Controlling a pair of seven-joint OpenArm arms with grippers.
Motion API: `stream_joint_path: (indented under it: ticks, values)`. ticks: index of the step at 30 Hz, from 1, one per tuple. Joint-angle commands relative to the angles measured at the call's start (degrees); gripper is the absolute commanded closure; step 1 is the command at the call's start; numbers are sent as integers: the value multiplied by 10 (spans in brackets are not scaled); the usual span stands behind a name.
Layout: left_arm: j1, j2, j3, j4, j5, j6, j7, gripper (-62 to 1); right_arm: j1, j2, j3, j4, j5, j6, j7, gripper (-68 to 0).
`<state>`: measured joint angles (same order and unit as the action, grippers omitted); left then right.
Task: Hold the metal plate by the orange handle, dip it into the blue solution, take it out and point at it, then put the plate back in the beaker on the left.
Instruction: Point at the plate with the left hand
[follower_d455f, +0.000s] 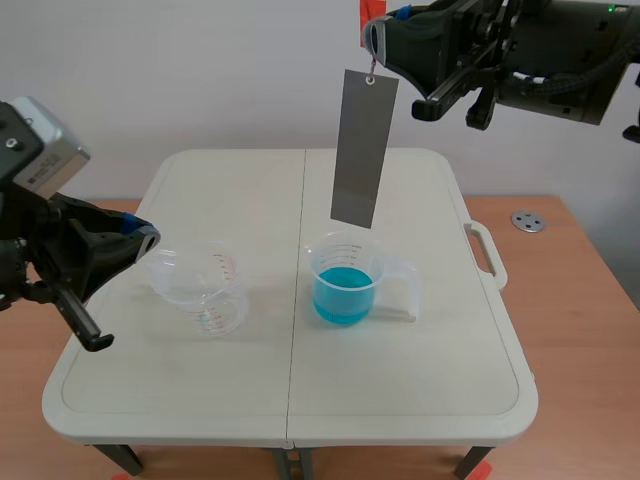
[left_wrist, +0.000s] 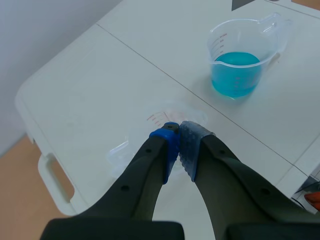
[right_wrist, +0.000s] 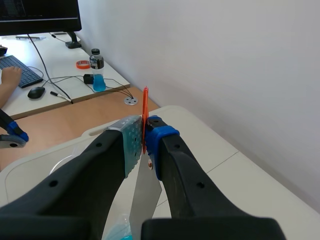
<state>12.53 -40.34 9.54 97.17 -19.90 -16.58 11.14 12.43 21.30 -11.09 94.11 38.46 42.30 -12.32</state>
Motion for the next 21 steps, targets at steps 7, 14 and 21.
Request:
stream_joint_path:
  ticks: [7, 14, 21]
  values:
    - [-105, 75, 75, -70, 75, -1, -5, -19, 7, 3, 3, 13, 10, 4, 10, -15]
    - [-168, 122, 127, -118, 115, -10, -5, -19, 7, 3, 3, 13, 10, 4, 10, -15]
    - [-218, 169, 156, -166, 140, -11, 8, -19, 7, 3, 3, 13, 10, 4, 10, -15]
